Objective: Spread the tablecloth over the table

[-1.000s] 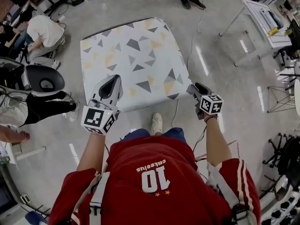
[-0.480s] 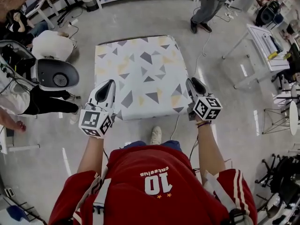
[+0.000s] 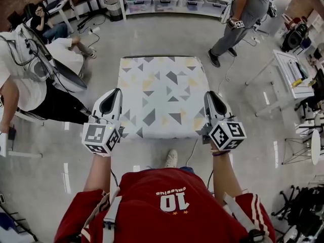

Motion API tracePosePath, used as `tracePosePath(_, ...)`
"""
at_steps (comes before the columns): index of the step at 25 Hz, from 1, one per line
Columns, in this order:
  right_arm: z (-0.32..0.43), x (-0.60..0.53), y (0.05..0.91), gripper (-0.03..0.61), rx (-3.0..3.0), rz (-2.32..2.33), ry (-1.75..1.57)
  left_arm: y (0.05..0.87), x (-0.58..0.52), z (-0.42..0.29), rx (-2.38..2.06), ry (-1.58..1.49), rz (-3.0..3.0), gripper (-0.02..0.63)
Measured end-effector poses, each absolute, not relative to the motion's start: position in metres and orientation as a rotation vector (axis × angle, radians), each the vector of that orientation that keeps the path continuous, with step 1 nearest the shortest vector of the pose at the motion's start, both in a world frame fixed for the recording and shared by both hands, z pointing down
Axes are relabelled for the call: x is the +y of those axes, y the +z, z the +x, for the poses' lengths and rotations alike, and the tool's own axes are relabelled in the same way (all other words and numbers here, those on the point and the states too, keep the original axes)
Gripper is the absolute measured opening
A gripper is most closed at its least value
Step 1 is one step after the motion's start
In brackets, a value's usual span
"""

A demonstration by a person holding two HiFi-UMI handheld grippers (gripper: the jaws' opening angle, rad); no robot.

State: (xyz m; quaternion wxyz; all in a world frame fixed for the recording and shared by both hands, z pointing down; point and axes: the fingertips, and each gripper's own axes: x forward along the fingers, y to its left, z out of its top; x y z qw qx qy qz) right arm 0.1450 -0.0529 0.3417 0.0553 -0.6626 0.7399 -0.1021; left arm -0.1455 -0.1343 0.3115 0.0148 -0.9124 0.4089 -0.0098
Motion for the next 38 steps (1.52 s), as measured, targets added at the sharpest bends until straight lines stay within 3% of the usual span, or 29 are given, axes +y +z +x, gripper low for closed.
tracePosePath(13,0.091,-0.043,0.285,0.015,2.296,-2.058,-0.130,0.268,-0.111,-0.156,1.209,0.069,-2.834,0.006)
tracePosePath(38,0.067,-0.026,0.267,0.014,2.261,-2.173,-0.001,0.256,-0.100,-0.182,1.206,0.074,-2.842,0.006)
